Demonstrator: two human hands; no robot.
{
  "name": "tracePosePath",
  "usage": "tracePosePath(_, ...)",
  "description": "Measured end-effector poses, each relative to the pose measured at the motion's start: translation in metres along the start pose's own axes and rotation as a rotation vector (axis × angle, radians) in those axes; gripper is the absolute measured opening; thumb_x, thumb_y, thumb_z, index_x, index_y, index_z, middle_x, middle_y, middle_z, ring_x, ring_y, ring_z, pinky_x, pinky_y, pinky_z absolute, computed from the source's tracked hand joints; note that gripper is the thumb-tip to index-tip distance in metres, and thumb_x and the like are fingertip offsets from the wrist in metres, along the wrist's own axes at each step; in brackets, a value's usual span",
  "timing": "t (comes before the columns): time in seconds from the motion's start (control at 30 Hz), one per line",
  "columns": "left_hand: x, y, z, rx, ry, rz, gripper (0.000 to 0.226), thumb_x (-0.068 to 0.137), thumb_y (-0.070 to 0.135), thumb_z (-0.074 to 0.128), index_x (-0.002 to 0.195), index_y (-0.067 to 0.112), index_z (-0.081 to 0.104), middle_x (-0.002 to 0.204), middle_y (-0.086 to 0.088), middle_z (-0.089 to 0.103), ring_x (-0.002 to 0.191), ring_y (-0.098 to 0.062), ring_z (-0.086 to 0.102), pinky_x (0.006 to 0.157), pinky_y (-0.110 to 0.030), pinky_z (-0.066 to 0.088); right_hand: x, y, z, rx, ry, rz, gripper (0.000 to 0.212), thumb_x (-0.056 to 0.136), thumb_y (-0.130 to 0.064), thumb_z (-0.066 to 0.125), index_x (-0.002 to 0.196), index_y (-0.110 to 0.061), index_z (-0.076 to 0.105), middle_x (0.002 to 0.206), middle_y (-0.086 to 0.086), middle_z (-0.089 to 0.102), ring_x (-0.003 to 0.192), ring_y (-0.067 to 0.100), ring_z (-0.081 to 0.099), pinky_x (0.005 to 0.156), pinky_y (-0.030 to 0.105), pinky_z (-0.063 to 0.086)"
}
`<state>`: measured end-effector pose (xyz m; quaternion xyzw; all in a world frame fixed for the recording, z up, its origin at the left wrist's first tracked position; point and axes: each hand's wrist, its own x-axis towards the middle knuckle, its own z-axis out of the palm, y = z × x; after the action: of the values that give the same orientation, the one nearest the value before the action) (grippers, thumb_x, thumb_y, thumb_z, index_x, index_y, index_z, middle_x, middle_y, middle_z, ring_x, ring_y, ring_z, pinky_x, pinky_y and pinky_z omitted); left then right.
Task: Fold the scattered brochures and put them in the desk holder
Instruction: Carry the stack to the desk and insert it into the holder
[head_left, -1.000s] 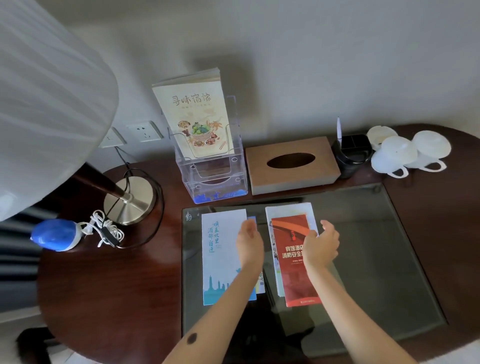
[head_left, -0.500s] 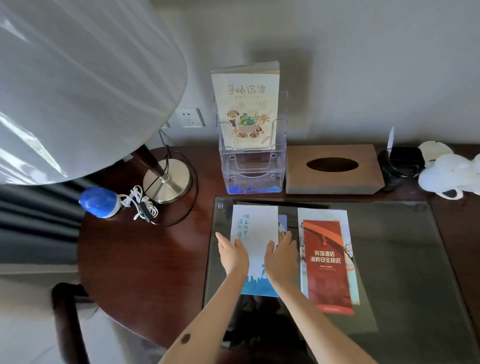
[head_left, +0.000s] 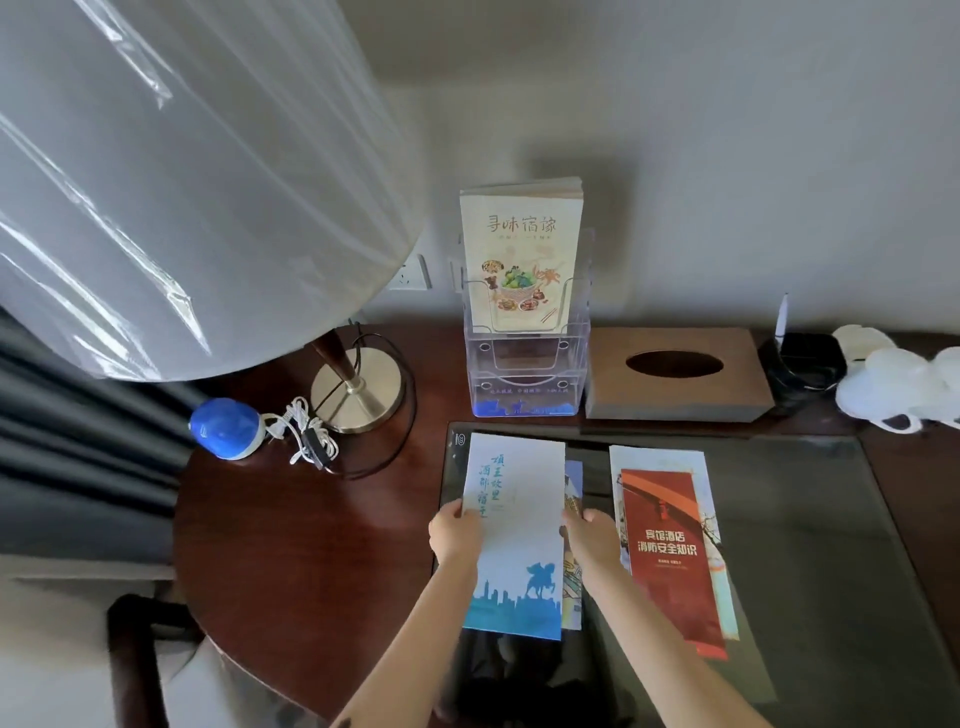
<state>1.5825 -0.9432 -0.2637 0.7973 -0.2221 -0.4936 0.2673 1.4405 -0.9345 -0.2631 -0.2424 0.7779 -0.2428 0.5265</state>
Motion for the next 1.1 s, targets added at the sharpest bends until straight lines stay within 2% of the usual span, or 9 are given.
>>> tracePosePath(0.07,0.0,0.007,-0.014,-0.153,-0.065,0.065,0.025,0.089,0.005,0.049,0.105,0.008,0.068,0.099,-0.009,0.07,0.08,-0.022,0.063,0.062,-0.027,0.052,-0.001,-0.012,-0.014,0.057,-0.082,-0.037,0.021,0.09,-0.021,0.055,0.08,-0.003,0.058,0.077,0.021,0.055,0.071,0.021,0.053,0.061,0.034,0.045)
tracePosePath(0.2,-0.005,0.036,-0.032,-0.225,-0.227,0.278,0.016,0.092,0.008,0.054,0.095,0.018,0.066,0.099,-0.007,0.071,0.09,-0.027,0.067,0.079,-0.039,0.054,-0.009,-0.054,-0.044,0.067,-0.156,-0.312,0.017,0.088,-0.016,0.061,0.074,-0.026,0.061,0.078,-0.004,0.064,0.079,0.011,0.062,0.079,0.036,0.052)
tracePosePath(0.3,-0.006,0.077,-0.032,-0.159,-0.176,0.438,0.014,0.09,0.009,0.056,0.093,0.021,0.063,0.101,-0.002,0.069,0.09,-0.018,0.065,0.07,-0.026,0.054,-0.01,-0.093,-0.052,0.036,-0.054,-0.487,0.01,0.088,-0.013,0.061,0.08,-0.02,0.062,0.08,-0.006,0.065,0.078,0.01,0.062,0.074,0.025,0.051)
tracePosePath(0.37,-0.005,0.111,-0.029,-0.14,-0.136,0.517,0.012,0.09,0.009,0.058,0.098,0.018,0.062,0.104,-0.003,0.068,0.093,-0.018,0.064,0.076,-0.032,0.055,-0.009,-0.12,-0.055,0.005,0.025,-0.596,0.004,0.088,-0.013,0.061,0.087,-0.01,0.063,0.083,0.0,0.067,0.077,0.011,0.062,0.066,0.019,0.049)
tracePosePath(0.47,-0.006,0.163,-0.027,-0.151,-0.088,0.644,0.021,0.087,0.009,0.061,0.108,0.007,0.064,0.106,-0.008,0.069,0.097,-0.023,0.064,0.087,-0.038,0.054,-0.006,-0.162,-0.063,0.033,0.135,-0.711,0.01,0.088,-0.013,0.061,0.091,-0.005,0.065,0.087,0.007,0.068,0.083,0.021,0.066,0.077,0.034,0.055)
tracePosePath(0.57,-0.007,0.207,-0.023,-0.159,-0.013,0.772,0.028,0.086,0.011,0.063,0.114,0.006,0.064,0.107,-0.007,0.069,0.095,-0.018,0.064,0.087,-0.027,0.052,-0.002,-0.201,-0.07,0.106,0.209,-0.804,0.008,0.087,-0.013,0.062,0.091,-0.007,0.066,0.082,0.003,0.066,0.08,0.021,0.066,0.08,0.044,0.056)
tracePosePath(0.63,-0.004,0.231,-0.02,-0.208,0.011,0.806,0.026,0.086,0.01,0.064,0.111,0.007,0.065,0.103,-0.003,0.067,0.087,-0.01,0.062,0.077,-0.01,0.049,0.002,-0.223,-0.073,0.132,0.258,-0.873,0.007,0.086,-0.014,0.062,0.089,-0.008,0.065,0.081,0.004,0.068,0.079,0.021,0.067,0.078,0.044,0.056)
tracePosePath(0.73,0.005,0.261,-0.014,-0.317,0.038,0.804,0.027,0.085,0.004,0.062,0.112,0.006,0.064,0.102,-0.001,0.065,0.086,-0.01,0.058,0.068,0.001,0.045,0.01,-0.251,-0.072,0.133,0.317,-0.952,0.01,0.086,-0.016,0.063,0.089,-0.006,0.064,0.086,0.008,0.071,0.082,0.022,0.067,0.078,0.04,0.055)
tracePosePath(1.1,0.052,0.256,-0.002,-0.064,0.163,0.783,0.025,0.087,0.008,0.06,0.112,0.005,0.065,0.107,-0.009,0.069,0.085,-0.01,0.058,0.059,0.006,0.039,0.062,-0.255,-0.038,0.048,0.335,-0.883,0.016,0.088,-0.012,0.061,0.102,-0.005,0.056,0.09,0.004,0.064,0.083,0.02,0.06,0.08,0.039,0.051)
